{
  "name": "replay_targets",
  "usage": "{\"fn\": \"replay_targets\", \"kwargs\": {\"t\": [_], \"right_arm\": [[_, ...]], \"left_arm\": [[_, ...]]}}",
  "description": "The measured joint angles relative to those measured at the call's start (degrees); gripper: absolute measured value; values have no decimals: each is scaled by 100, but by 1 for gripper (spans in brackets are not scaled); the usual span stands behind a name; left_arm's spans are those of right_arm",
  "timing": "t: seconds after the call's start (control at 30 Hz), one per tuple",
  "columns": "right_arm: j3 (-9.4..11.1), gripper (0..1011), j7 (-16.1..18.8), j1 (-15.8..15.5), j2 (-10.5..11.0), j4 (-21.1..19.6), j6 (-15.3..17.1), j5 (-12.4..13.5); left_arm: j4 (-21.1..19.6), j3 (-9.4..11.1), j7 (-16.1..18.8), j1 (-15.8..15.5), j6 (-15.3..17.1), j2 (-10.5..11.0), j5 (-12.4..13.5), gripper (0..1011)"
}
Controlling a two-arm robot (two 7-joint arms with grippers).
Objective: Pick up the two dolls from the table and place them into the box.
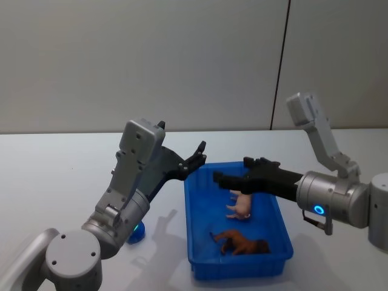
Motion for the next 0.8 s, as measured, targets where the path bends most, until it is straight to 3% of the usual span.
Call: {"fn": "replay_targets", "kwargs": {"t": [0.47,0.8], "right_arm": [[91,1001,-580,-204,192,-350,-544,-214],[243,1001,-1310,-455,381,-663,-885,-316]], "left_arm": [[0,0,0,0,0,0,0,1001],[0,0,0,0,0,0,0,1001]]}}
